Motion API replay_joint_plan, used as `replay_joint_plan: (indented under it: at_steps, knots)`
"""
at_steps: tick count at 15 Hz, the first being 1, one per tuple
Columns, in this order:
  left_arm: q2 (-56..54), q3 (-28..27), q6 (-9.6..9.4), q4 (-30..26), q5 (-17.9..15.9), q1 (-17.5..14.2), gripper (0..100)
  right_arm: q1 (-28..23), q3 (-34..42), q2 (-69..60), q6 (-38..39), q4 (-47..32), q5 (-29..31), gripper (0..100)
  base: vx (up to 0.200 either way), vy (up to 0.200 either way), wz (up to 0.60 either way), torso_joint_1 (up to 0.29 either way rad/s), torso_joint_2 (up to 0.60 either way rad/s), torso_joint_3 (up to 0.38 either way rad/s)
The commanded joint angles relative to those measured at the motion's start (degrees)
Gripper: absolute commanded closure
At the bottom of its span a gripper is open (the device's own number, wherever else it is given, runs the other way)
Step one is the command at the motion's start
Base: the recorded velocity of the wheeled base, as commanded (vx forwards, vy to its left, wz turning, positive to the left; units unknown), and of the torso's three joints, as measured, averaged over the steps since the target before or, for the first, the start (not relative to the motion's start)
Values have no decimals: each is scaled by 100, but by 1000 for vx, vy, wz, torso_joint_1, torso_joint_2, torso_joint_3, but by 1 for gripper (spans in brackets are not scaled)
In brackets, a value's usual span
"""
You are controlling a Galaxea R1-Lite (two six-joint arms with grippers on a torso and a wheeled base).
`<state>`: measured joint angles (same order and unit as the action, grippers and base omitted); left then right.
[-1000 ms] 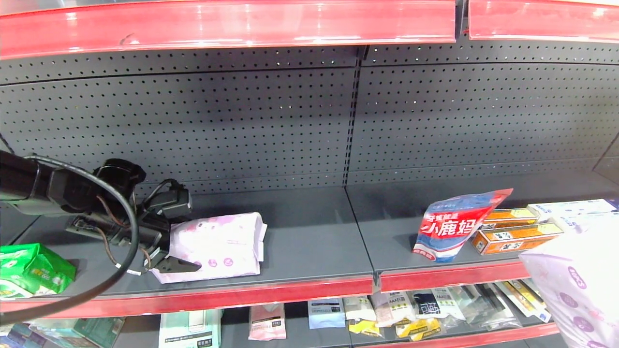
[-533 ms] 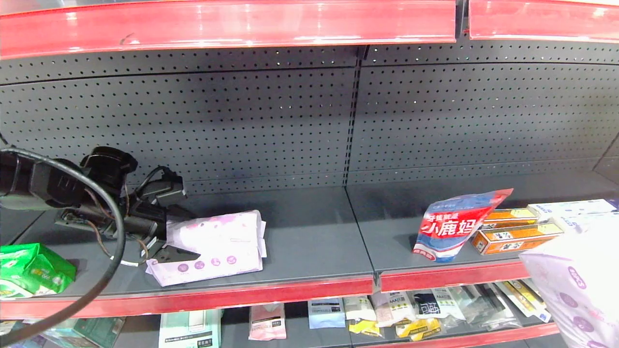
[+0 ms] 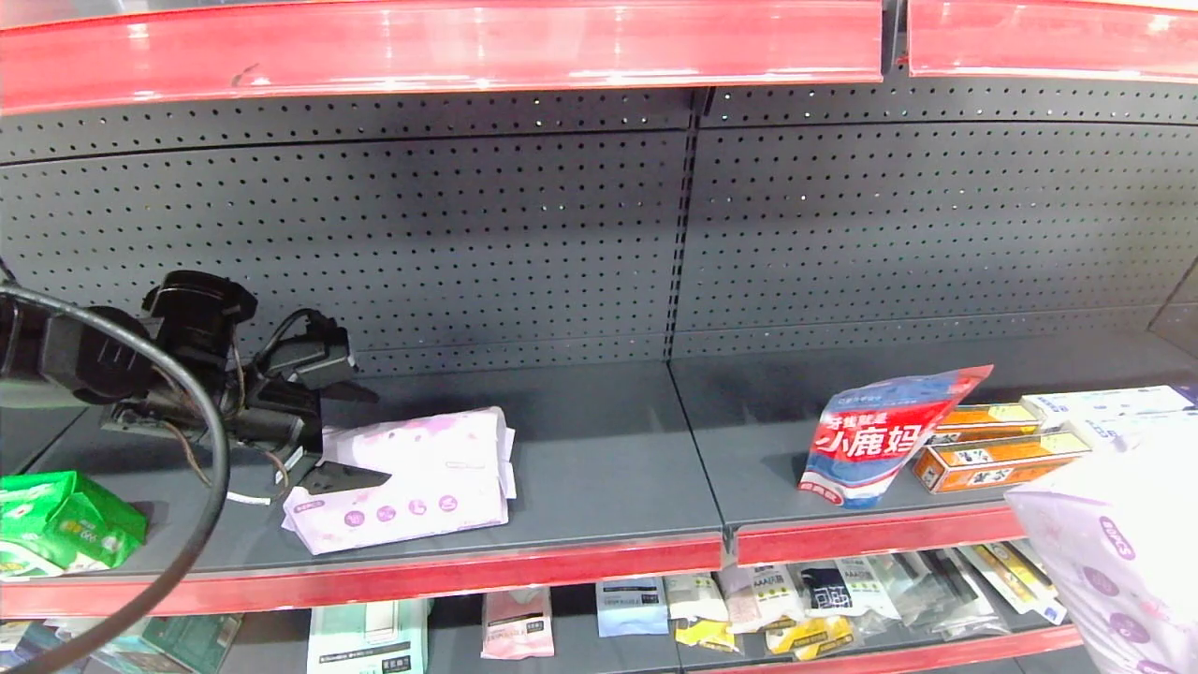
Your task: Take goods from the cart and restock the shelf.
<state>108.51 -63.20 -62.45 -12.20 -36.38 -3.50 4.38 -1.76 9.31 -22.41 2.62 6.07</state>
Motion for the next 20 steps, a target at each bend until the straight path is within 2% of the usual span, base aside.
replay_joint_plan:
  at_steps: [1,4,5,6,8,9,10,11,13,14,15,16,17,18,20]
  knots:
    - [-190,35,93,-10,-1,60,0,2,0,-17,-1,2,-1,100,0,0,0,0,0,0]
    - [-392,9,383,16,-10,121,0,2,-27,-26,-1,2,-1,100,0,0,0,0,0,0]
    - [-471,44,585,25,-10,121,0,2,-62,0,-1,2,-9,100,0,0,0,0,0,0]
    - [-480,53,682,78,-10,113,0,2,-71,0,-1,10,-9,100,0,0,0,0,0,0]
    - [-409,238,1183,1168,43,113,0,11,-106,9,-1,10,-27,100,0,0,0,0,0,0]
    - [-383,325,1385,1537,87,121,0,2,-114,0,-1,10,-27,100,0,0,0,0,0,0]
    - [-322,492,1719,2152,236,157,0,11,-114,0,-1,10,-27,100,0,0,0,0,0,0]
    - [-286,809,2150,2969,553,236,0,11,-114,-17,-1,10,-27,100,0,0,0,0,0,0]
    - [-286,1415,2897,4376,1344,429,0,11,-123,-17,-1,10,-45,100,0,0,0,0,0,0]
    - [-286,1653,3301,4982,1862,543,0,11,-141,0,-1,10,-53,100,0,0,0,0,0,0]
    - [-286,1811,3573,5334,2196,596,0,19,-167,9,-1,10,-62,100,0,0,0,0,0,0]
    - [-365,2162,4233,5949,2794,693,0,37,-229,62,-1,2,-71,100,0,0,0,0,0,0]
    - [-392,2268,4408,6081,2917,701,0,46,-246,106,-1,2,-71,100,0,0,0,0,0,0]
    - [-664,2716,4830,6388,3058,693,0,11,-387,282,-1,2,-45,100,0,0,0,0,0,0]
    - [-1209,3235,5164,6379,3031,684,0,28,-466,536,26,10,-53,100,0,0,0,0,0,0]
